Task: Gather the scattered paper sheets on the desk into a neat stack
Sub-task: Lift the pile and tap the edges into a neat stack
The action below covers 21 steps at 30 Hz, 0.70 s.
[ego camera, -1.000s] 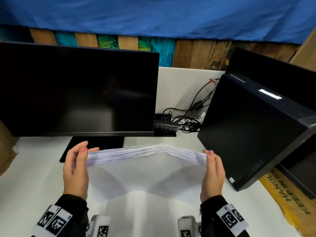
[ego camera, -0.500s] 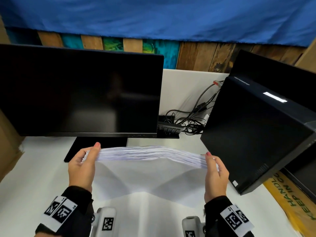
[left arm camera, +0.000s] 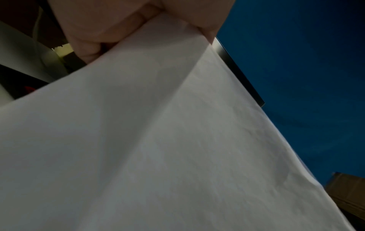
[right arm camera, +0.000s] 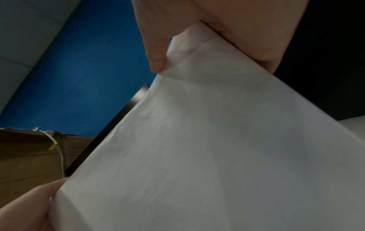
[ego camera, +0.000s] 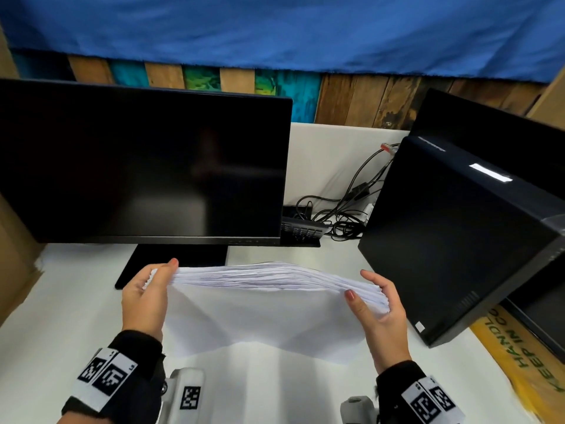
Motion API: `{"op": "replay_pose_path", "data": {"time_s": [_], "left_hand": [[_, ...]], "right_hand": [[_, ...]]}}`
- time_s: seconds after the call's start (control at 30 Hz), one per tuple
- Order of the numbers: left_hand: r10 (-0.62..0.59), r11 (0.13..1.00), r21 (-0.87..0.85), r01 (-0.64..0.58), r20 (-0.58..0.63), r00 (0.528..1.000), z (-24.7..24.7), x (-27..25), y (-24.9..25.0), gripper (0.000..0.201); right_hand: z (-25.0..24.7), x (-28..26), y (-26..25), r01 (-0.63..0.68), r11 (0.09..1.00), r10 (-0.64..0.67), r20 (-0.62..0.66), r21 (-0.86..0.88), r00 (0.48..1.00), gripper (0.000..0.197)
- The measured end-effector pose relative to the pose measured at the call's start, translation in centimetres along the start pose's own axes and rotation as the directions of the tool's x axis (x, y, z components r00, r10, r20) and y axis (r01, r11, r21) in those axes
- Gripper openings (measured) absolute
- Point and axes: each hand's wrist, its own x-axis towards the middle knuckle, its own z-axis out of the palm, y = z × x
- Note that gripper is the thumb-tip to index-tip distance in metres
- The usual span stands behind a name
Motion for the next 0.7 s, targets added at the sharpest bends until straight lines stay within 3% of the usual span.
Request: {"op": "replay_pose_path", "data": {"time_s": [0.17,0.3,0.4,0.47,0.53,0.63,0.7], "left_hand": [[0.055,0.995,-0.086,-0.052,0.031,0.998,-0.5,0.6,-0.6,0.009],[0.119,0.993,-0.043,-0.111,0.298,0.947,-2.2,0.8,-1.1,0.037],[0.075,0.992,0.062,-0.113,0.441,0.894,-3.3,1.0,-1.3,0.065],[0.017,0.982,0.156,-0.105,0.481,0.877,-3.7,1.3,-1.5,0.072],[0.004,0.963,0.236,-0.129,0.466,0.885,-3.6,1.4,-1.6,0.059],[0.063,0.976,0.174,-0.135,0.368,0.928,-2.6,1.1,-1.5,0.028],[0.090,0.983,0.124,-0.136,0.322,0.942,-2.3,0.8,-1.5,0.026]], "right_hand": [[-0.2,0.0,0.5,-0.022,0.999,0.022,0.012,0.031,1.000,0.064],[-0.9,0.5,1.0,-0.071,0.997,0.067,0.117,0.025,0.991,0.072],[-1.2,0.9,2.0,-0.099,0.995,0.102,0.111,-0.033,0.989,0.043],[-1.2,1.1,2.4,-0.114,0.991,0.121,0.107,-0.068,0.987,0.029],[-0.9,1.2,2.4,-0.105,0.993,0.113,0.132,-0.060,0.985,0.028],[-0.4,1.1,2.0,-0.065,0.997,0.069,0.130,-0.033,0.989,0.029],[-0.1,0.8,2.1,-0.047,0.999,0.049,0.107,-0.020,0.993,0.028]]}}
